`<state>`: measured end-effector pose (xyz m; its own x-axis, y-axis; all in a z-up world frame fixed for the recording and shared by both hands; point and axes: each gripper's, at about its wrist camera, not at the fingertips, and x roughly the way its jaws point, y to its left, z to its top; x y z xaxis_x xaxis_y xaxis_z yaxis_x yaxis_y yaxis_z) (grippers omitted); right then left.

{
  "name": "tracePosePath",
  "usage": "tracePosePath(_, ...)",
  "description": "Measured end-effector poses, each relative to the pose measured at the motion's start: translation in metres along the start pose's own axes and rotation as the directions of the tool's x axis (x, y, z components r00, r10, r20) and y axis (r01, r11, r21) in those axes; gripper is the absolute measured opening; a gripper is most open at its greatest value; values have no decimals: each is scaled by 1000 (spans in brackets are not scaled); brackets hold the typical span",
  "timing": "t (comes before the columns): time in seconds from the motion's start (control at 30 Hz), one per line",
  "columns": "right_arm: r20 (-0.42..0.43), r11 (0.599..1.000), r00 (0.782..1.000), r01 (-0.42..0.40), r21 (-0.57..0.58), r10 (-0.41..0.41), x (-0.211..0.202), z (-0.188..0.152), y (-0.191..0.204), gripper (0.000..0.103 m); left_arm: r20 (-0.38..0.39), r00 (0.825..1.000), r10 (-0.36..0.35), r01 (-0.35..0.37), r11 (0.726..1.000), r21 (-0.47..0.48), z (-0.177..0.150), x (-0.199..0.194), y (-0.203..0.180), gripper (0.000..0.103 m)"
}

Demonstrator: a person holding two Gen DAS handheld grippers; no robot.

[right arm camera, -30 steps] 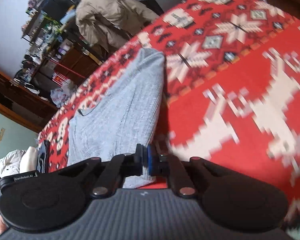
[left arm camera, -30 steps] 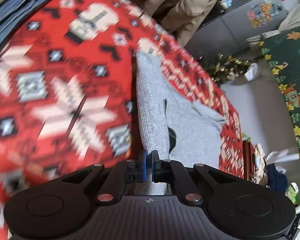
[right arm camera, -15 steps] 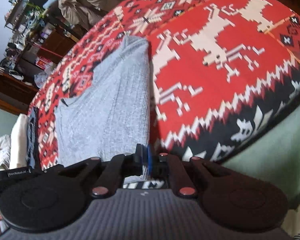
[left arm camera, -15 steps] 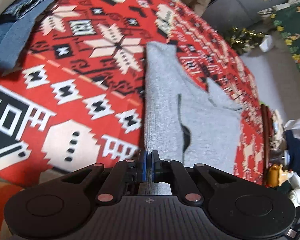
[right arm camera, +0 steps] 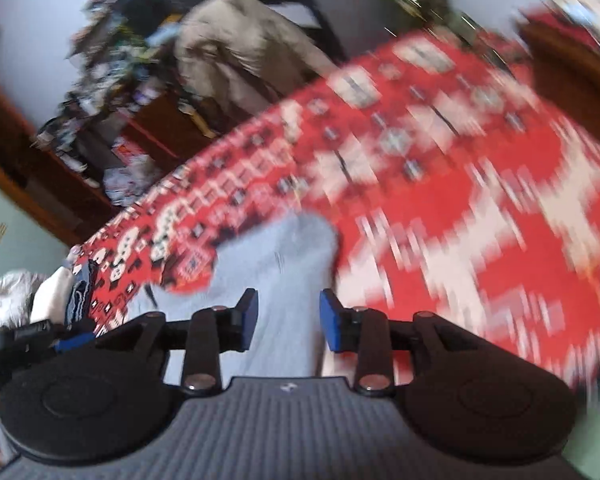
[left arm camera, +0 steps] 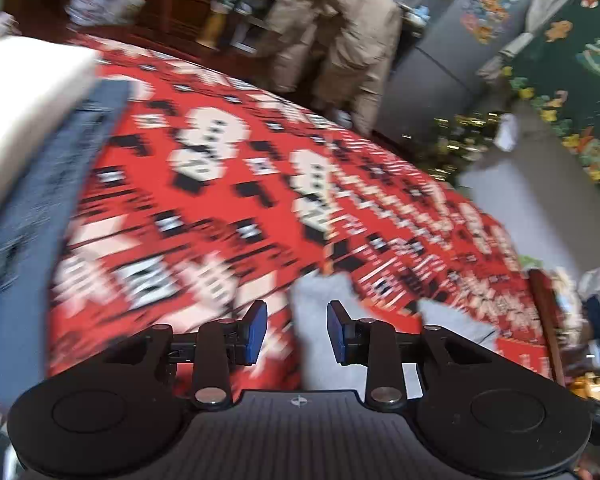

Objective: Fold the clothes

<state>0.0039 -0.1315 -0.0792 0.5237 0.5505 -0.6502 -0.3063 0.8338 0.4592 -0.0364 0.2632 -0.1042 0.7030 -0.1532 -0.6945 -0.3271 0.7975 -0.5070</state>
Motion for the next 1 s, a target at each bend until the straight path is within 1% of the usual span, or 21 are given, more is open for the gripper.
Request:
tracePosePath(0.07, -4, 994, 1000, 10, -106, -10, 19, 12, -2, 37, -26, 999, -38, 38, 999, -15, 6, 12, 4, 32)
tracePosePath(0.13, -15, 984, 1000, 18, -180, -21, 34, 16, -10, 37, -49, 998, -42, 41, 999, -36, 6, 21, 9, 34)
tracePosePath(0.17, -13, 981, 1000, 14, -196, -17, 39, 17, -15, 37, -60, 997, -43, 40, 998, -46, 5, 25, 11, 34)
tracePosePath(0.23, -9, 977, 1000, -1, -214, -1, 47, 18, -22, 37, -81, 995, -52, 47, 997, -69, 4, 32, 15, 35)
tracePosePath(0.3, -13, 974, 1000, -22, -225, 20, 55, 20, -27, 37, -97, 992, -84, 75, 993, -93, 3, 37, 15, 39)
tracePosePath(0.4, -23, 970, 1000, -18, -243, 13, 70, 19, -29, 37, -107, 988, -108, 97, 990, -98, 1, 42, 12, 42)
tracePosePath(0.53, -16, 976, 998, -60, -208, 58, 84, 22, -36, 37, -96, 989, -115, 107, 991, -80, 1, 48, 6, 43)
tracePosePath(0.6, -14, 975, 997, -75, -207, 74, 88, 23, -36, 37, -97, 987, -125, 117, 989, -86, 0, 51, 4, 41)
tracePosePath(0.63, -17, 973, 996, -85, -215, 84, 90, 23, -34, 37, -98, 987, -131, 122, 988, -90, 0, 53, 4, 36)
tracePosePath(0.67, -21, 970, 995, -95, -223, 93, 92, 23, -32, 36, -99, 987, -128, 119, 989, -87, -1, 53, 3, 20)
tracePosePath(0.7, -21, 968, 995, -101, -228, 99, 94, 22, -31, 30, -99, 987, -123, 115, 990, -83, -1, 53, 3, 13)
tracePosePath(0.73, -24, 968, 994, -107, -228, 104, 95, 21, -30, 25, -100, 988, -118, 110, 991, -79, -2, 53, 3, 12)
tracePosePath(0.77, -31, 968, 994, -113, -224, 109, 96, 20, -29, 15, -100, 989, -113, 106, 992, -74, -2, 52, 2, 9)
tracePosePath(0.8, -32, 969, 993, -115, -220, 111, 96, 19, -28, 13, -101, 989, -108, 101, 992, -70, -3, 52, 2, 9)
tracePosePath(0.87, -15, 971, 993, -116, -208, 115, 90, 18, -27, 11, -78, 990, -118, 111, 990, -85, -3, 45, 2, 8)
tracePosePath(0.93, 11, 975, 992, -124, -187, 128, 79, 18, -25, 10, -48, 990, -132, 127, 988, -90, -5, 34, 0, 8)
tracePosePath(1.0, 31, 974, 989, -134, -180, 142, 62, 17, -19, 10, -19, 988, -153, 151, 986, -76, -9, 21, -5, 7)
